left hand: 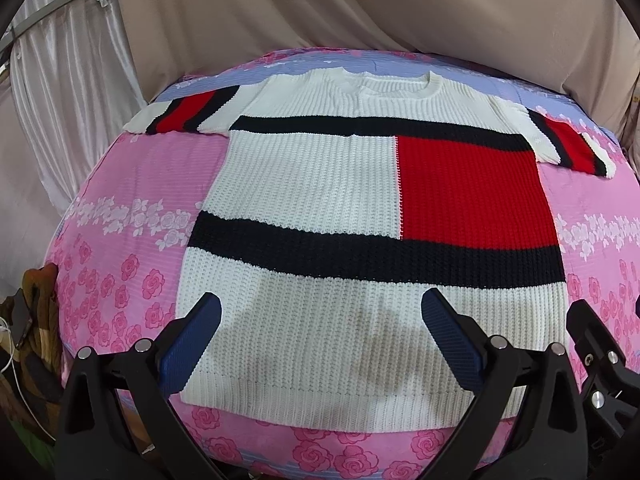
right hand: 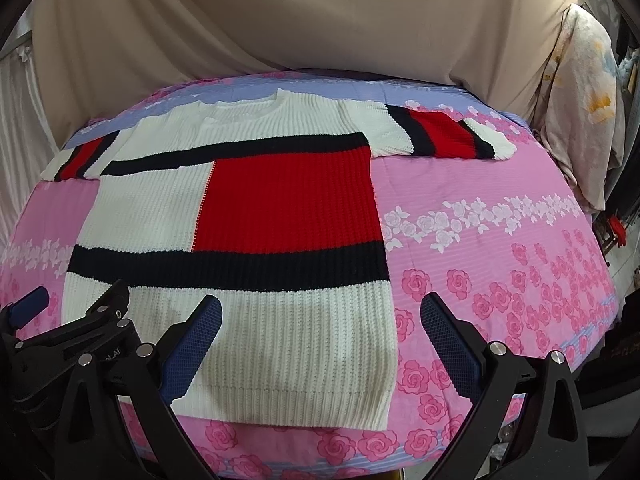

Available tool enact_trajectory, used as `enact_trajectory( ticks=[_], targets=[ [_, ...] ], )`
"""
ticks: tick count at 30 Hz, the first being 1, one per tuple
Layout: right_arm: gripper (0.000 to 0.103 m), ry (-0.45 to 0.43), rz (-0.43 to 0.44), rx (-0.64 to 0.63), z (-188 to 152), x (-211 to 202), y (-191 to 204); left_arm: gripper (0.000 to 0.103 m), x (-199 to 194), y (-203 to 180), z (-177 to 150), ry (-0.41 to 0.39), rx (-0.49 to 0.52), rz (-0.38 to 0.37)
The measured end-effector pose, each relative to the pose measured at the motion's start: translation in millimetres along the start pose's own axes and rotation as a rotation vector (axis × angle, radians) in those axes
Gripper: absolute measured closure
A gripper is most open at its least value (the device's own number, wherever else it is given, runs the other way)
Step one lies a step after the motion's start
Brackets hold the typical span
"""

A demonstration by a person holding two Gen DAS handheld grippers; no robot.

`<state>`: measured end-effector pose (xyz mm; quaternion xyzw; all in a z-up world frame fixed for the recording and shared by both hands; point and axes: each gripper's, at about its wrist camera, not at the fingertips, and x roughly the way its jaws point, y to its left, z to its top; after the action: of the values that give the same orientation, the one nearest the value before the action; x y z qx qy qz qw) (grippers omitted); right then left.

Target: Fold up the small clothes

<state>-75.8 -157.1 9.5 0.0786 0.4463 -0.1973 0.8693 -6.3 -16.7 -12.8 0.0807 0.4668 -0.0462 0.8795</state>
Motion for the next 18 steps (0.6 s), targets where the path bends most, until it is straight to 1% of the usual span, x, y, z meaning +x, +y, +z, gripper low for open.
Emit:
enact_trajectory(
  ticks=[10,18],
  targets=[
    [0.005,0.004,0.005,0.000,0.0,1.6,-0.7,0.005,-0.1,-0.6,-1.2,0.003,0.003,0.003],
    [0.005,0.026,0.008,0.003,2.4,8.5,-3.2,0.005,4.6,-1.5,-0.3,0.015,0.006,0.006]
  ],
)
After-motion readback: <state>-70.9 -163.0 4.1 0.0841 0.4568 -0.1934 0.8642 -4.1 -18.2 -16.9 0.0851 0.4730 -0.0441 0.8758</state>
